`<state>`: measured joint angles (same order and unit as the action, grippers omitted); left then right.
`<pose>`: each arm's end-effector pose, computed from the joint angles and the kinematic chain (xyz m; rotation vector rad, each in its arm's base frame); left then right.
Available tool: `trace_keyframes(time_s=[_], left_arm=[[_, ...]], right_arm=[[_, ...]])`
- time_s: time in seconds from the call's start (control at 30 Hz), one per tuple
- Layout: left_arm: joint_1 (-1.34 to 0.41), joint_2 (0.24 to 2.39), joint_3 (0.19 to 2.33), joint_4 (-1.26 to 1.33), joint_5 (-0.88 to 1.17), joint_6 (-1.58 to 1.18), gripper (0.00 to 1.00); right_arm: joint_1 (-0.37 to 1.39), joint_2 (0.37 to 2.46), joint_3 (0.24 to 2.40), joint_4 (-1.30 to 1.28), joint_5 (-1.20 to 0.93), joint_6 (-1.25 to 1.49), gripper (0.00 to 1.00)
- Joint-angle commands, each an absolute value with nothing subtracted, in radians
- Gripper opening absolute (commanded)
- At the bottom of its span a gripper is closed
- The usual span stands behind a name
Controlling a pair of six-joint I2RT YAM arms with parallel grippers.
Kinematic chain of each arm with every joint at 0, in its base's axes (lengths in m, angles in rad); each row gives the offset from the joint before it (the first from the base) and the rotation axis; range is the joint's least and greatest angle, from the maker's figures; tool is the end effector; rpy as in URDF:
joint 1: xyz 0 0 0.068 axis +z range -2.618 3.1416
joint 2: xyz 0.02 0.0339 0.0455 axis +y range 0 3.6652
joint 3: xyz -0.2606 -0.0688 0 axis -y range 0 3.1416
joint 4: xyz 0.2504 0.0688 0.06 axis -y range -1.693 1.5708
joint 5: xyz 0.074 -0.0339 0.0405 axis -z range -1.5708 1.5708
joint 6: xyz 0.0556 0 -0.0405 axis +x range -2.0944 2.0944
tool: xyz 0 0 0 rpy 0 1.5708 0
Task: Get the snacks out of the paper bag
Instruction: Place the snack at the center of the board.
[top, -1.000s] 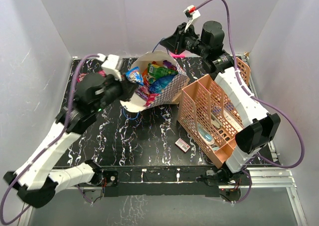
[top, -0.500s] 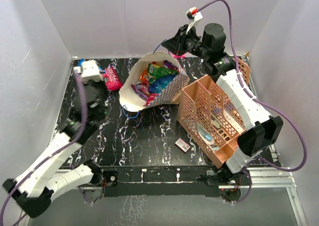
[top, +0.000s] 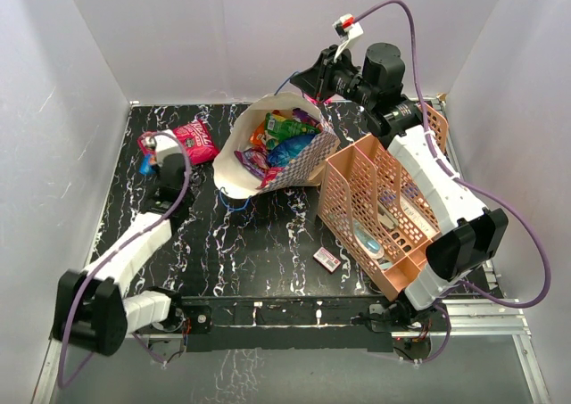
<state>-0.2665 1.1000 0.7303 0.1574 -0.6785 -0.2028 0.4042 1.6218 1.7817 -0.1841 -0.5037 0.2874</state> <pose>0.2712 -0.0379 0.2865 -0.4239 1.6903 0.2606 0.3513 0.1795 0.4699 -0.5016 1.5961 0.9297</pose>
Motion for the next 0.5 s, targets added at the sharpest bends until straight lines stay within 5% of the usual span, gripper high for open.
trace_keyframes(time_s=[0.0,0.2,0.47], left_arm=[[-0.246,1.207,0.649,0.243,-0.582,-0.258,0.00],[-0.137,1.299,0.617,0.280,-0.562,-0.384,0.00],[-0.031,1.473,0.583,0.609,-0.412,-0.205,0.00]], right_arm=[[0.409,1.544,1.783,-0.081,-0.527,0.283,0.08],[0.410,1.524,1.764,-0.085,-0.525,0.258,0.08],[0.409,1.532,1.763,-0.075,-0.541,0.260,0.08]])
